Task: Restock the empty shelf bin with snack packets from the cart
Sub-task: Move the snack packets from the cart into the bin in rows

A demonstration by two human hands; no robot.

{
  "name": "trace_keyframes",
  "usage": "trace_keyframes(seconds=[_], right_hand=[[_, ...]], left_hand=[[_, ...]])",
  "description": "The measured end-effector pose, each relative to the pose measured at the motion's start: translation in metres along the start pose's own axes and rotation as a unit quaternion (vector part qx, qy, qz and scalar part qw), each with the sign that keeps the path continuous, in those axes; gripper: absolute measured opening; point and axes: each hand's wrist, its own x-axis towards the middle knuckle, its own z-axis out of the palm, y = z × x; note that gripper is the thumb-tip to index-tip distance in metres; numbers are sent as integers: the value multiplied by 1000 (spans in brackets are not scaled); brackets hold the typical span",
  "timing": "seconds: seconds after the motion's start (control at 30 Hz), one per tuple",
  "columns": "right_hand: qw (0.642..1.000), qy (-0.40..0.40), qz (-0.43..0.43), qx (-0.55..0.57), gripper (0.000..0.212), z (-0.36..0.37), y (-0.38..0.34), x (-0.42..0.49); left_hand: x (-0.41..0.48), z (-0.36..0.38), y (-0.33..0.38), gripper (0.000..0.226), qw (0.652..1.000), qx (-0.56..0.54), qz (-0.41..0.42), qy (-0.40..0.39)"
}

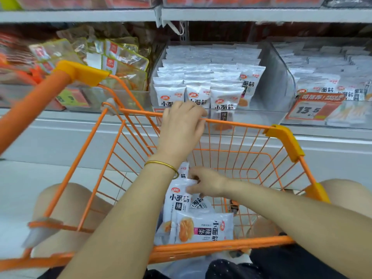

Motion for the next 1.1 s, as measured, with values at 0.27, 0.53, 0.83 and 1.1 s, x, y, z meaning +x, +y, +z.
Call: trace_keyframes(seconds=[0.27,0.53,0.83,1.1], right_hand=[[983,75,-15,165,14,-77,-3,-42],[943,179,-30,278,20,-112,11,-88],[920,233,-45,313,17,-140,9,-103],[851,522,20,60,30,-224,-9,-41]], left_hand=[[4,-2,2,17,987,-134,-68,-55],[6,6,39,37,907,-319,-182,-205],[53,11,66,30,905,-372,-193,-76],[75,36,46,50,995,49,-8,-84]])
